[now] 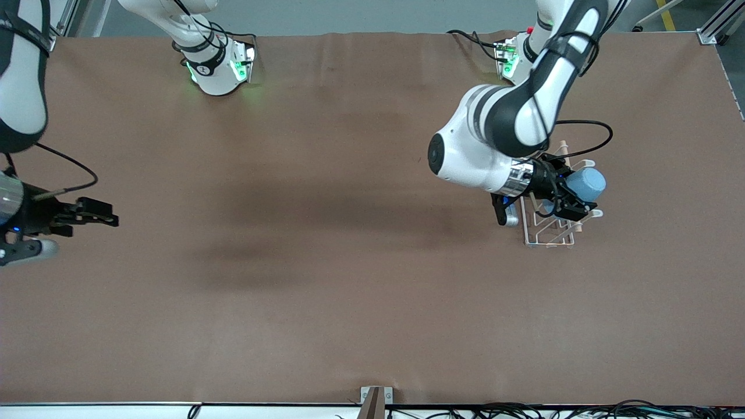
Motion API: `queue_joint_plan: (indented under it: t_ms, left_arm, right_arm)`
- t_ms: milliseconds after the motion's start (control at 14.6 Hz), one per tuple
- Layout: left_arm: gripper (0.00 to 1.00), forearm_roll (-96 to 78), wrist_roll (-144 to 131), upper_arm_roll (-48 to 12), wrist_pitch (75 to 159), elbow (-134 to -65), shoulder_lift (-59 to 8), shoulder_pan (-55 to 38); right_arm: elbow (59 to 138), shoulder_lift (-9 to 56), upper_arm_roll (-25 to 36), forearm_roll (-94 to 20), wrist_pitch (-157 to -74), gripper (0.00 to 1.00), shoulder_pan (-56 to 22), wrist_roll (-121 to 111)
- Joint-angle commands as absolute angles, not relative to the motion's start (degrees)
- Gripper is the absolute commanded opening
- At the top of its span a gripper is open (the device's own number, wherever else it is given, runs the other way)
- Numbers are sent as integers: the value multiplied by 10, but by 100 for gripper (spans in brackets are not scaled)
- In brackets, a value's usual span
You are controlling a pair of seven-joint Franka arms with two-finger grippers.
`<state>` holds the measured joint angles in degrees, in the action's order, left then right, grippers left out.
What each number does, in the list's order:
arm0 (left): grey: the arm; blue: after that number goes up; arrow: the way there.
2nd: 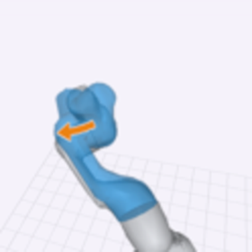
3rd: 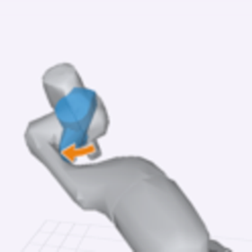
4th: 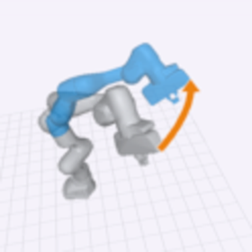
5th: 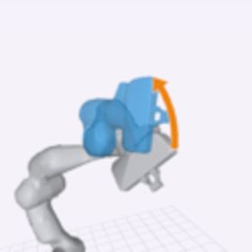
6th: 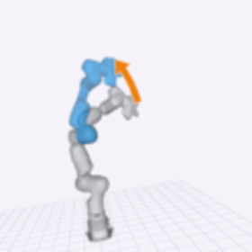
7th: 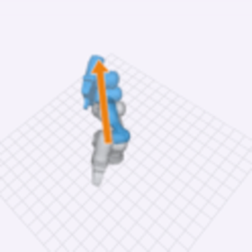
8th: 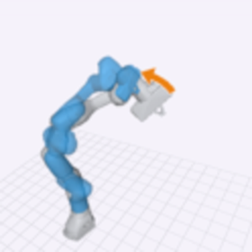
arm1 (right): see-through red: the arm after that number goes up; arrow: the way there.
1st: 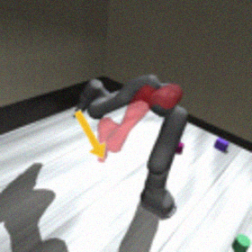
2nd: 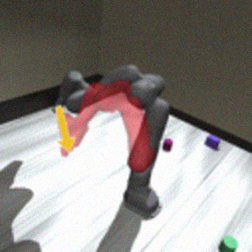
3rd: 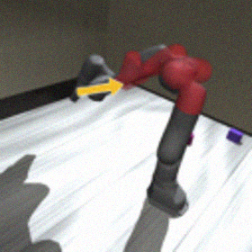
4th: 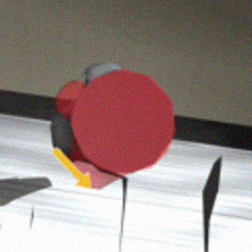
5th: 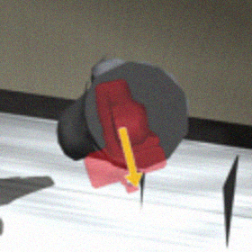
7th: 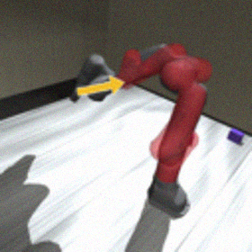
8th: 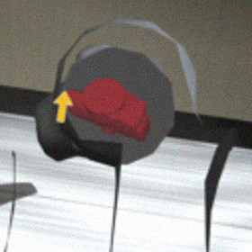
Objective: Hang cup on cup holder
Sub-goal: 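Carry the cup with the left gripper while the right gripper retracts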
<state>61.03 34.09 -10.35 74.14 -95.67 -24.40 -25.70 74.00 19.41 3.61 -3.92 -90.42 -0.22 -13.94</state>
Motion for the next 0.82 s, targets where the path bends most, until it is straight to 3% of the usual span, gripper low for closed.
queue_joint_plan:
  t_ms: [0,480,755]
  left_arm:
    - [21,650,353,-104,735,-974,-248,-240]
    - [20,650,357,-104,733,-984,-304,-243]
    - [21,651,350,-104,735,-983,-324,-250]
  right_arm:
    - [763,142,26,1,-890,100,0,-93]
    - [888,12,25,-5,-909,98,-5,-69]
    - [947,-26,25,-2,-937,99,-4,-70]
